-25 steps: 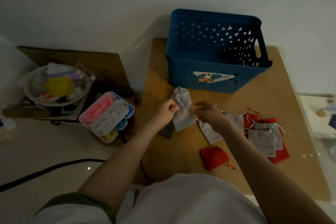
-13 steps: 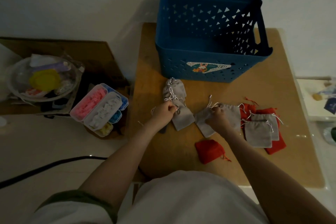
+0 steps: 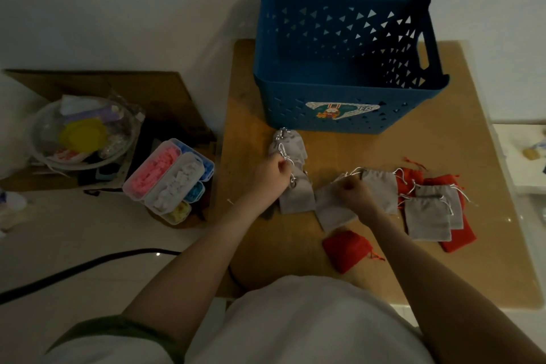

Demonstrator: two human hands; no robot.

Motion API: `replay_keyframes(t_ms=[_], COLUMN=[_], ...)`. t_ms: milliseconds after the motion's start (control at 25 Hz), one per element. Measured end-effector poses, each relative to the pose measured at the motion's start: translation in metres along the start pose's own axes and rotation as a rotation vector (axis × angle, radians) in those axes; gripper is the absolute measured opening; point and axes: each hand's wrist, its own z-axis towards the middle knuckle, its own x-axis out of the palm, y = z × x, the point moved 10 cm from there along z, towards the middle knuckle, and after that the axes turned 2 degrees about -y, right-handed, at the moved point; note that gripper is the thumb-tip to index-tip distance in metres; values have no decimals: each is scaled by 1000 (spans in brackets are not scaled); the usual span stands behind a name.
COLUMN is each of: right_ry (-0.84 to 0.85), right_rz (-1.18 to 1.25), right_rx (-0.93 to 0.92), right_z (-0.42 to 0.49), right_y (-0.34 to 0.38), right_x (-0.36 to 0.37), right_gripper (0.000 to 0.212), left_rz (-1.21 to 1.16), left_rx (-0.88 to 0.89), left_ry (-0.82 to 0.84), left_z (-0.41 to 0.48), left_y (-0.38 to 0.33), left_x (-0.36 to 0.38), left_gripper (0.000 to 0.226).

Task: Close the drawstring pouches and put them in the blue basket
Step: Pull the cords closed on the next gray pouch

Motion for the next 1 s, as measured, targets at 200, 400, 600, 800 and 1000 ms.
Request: replay_keyframes(t_ms=[200, 400, 600, 800, 1000], right_ry=[147, 215, 280, 264, 259], right_rz=[559, 612, 600, 729, 858], right_rx=[17, -66, -141, -199, -134], right_z=[-9, -11, -23, -31, -31], right_y=[26, 67, 112, 142, 152], right_x=[-11, -14, 1, 5, 13], right_gripper=[10, 15, 21, 20, 31], left_rz=[-85, -341, -545, -791, -1516], left_rx=[-163, -318, -204, -240, -438], left_ry=[221, 227, 85, 80, -84], left_z=[-5, -12, -7, -18, -23], left_y=[-10, -26, -35, -28, -6], left_x=[30, 32, 4, -13, -22], left_gripper=[57, 62, 22, 27, 27])
